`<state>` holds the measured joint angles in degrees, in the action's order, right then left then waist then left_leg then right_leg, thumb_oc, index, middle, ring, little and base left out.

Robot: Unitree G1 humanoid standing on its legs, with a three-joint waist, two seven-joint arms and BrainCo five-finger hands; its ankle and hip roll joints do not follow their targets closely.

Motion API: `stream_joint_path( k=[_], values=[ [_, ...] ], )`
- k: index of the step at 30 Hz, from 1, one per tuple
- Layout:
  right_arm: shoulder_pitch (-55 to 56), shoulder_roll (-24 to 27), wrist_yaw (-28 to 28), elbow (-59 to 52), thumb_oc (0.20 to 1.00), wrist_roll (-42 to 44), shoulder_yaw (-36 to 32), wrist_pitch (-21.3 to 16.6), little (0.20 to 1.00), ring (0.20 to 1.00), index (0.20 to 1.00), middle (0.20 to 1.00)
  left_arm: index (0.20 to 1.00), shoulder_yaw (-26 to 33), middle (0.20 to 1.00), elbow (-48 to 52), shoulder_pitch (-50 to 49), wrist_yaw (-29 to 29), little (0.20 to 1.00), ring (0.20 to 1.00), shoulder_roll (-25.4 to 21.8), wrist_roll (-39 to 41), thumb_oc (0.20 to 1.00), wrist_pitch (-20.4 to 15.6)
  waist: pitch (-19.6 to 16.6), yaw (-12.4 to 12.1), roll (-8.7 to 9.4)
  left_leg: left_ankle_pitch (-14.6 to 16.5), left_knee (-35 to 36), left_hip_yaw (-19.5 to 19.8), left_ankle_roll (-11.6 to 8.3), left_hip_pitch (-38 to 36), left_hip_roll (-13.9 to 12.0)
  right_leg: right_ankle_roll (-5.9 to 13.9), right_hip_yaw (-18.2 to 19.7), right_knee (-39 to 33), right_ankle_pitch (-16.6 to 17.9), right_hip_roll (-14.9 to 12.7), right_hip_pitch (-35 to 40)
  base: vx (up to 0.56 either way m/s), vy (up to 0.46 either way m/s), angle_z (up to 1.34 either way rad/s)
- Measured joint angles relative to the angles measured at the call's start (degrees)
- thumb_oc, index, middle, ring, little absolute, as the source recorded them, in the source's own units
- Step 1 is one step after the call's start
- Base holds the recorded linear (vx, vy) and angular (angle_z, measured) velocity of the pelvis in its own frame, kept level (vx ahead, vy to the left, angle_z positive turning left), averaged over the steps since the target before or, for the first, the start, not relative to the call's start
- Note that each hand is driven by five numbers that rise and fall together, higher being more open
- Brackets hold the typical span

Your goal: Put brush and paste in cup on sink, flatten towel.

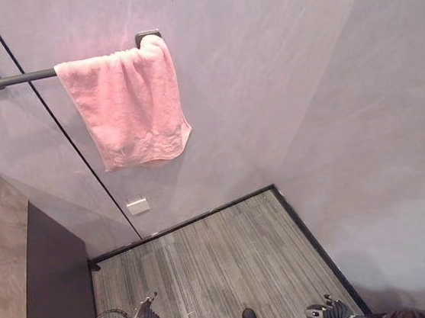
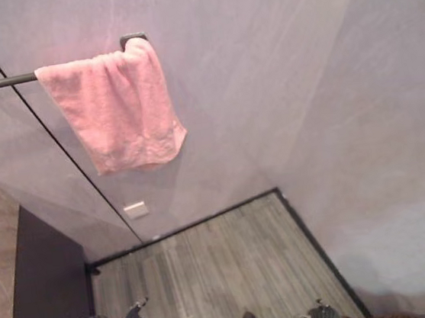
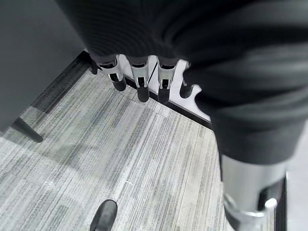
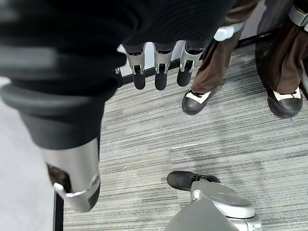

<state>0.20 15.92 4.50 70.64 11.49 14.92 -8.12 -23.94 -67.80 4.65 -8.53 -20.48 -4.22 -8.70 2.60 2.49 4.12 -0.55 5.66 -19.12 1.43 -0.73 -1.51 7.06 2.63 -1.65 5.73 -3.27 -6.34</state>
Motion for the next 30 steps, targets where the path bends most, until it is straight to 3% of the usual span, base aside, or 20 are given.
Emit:
stream_joint_path(
  k=[3,8,11,17,19,24,29,30],
  values=[
    [0.3,1.2,-0.2,1.4,1.0,0.0,-0.6,0.3,1.0,1.0,1.0,1.0,1.0,5.2,1.0,-2.8,-0.1,0.4,1.0,1.0,0.2,4.9,1.0,0.7,-0.1,-0.2,0.05,-0.2,-0.1,0.6,-0.37,1.0,0.0,-1.03,-4.8,2.2,-1.7,-1.0,-1.8,0.08,0.041,0.11],
    [0.5,5.4,-1.0,1.7,1.0,0.0,-4.2,1.1,1.0,1.0,1.0,1.0,1.0,5.2,1.0,-4.0,-2.5,0.9,1.0,1.0,0.5,4.2,1.0,1.4,2.2,-0.7,-3.19,0.0,-2.2,0.8,-1.63,1.3,-0.7,-2.59,-4.7,1.9,-2.3,-0.4,-1.6,0.04,0.045,0.01],
    [-0.6,5.6,-1.1,1.5,1.0,0.0,-4.2,1.1,1.0,1.0,1.0,1.0,1.0,5.2,1.0,-4.6,-1.4,0.9,1.0,1.0,0.4,4.2,1.0,1.3,3.2,-1.2,-3.51,1.3,-5.5,1.0,-1.67,2.9,-1.3,-3.17,-4.6,1.6,-1.8,-0.3,-1.7,0.02,0.07,-0.03],
    [-4.7,5.4,-1.2,0.6,1.0,-0.6,-4.1,1.0,1.0,1.0,1.0,1.0,1.0,5.3,1.0,-5.2,2.0,0.9,1.0,1.0,0.1,3.7,1.0,1.3,7.2,-2.1,-0.9,3.6,-10.4,1.0,-1.65,5.9,-1.4,-3.62,-4.5,2.6,-2.1,-1.0,-3.0,0.04,0.13,-0.01],
    [-6.3,5.5,-1.2,1.0,1.0,-0.6,-4.2,1.1,1.0,1.0,1.0,1.0,1.0,5.2,1.0,-5.3,3.1,0.9,1.0,1.0,-0.2,3.1,1.0,1.3,8.4,-2.5,-0.13,5.5,-14.0,0.7,-0.4,8.4,-1.1,-3.83,-4.8,3.7,-2.2,-2.0,-4.7,0.13,0.271,-0.06],
    [-6.6,6.2,-1.2,1.0,1.0,-0.5,-4.6,1.1,1.0,1.0,1.0,1.0,1.0,5.1,1.0,-4.0,3.4,0.8,1.0,1.0,-1.4,1.4,1.0,1.1,8.8,-2.9,-1.19,8.2,-16.1,1.1,2.15,8.7,0.7,-2.44,-5.1,6.6,-2.4,-4.2,-4.6,0.15,0.284,0.04],
    [-7.0,6.7,-1.3,-2.7,1.0,-0.2,-4.0,0.8,1.0,1.0,1.0,1.0,1.0,3.4,1.0,-0.3,3.9,0.8,1.0,1.0,-2.2,-0.2,1.0,0.9,8.7,-3.4,-2.46,8.5,-14.4,1.4,4.16,6.7,2.7,-3.46,-5.1,17.5,-4.4,-7.1,-7.7,0.1,0.253,0.11],
    [-7.1,6.7,-1.4,-2.8,1.0,0.1,-3.3,0.7,1.0,1.0,1.0,1.0,1.0,2.4,1.0,0.2,4.2,0.9,1.0,1.0,-2.6,-0.5,1.0,0.9,8.7,-3.3,-2.27,9.2,-13.9,2.1,5.21,6.2,3.6,-2.45,-3.6,19.9,-3.2,-7.1,-8.6,0.15,0.282,0.02]
  ],
)
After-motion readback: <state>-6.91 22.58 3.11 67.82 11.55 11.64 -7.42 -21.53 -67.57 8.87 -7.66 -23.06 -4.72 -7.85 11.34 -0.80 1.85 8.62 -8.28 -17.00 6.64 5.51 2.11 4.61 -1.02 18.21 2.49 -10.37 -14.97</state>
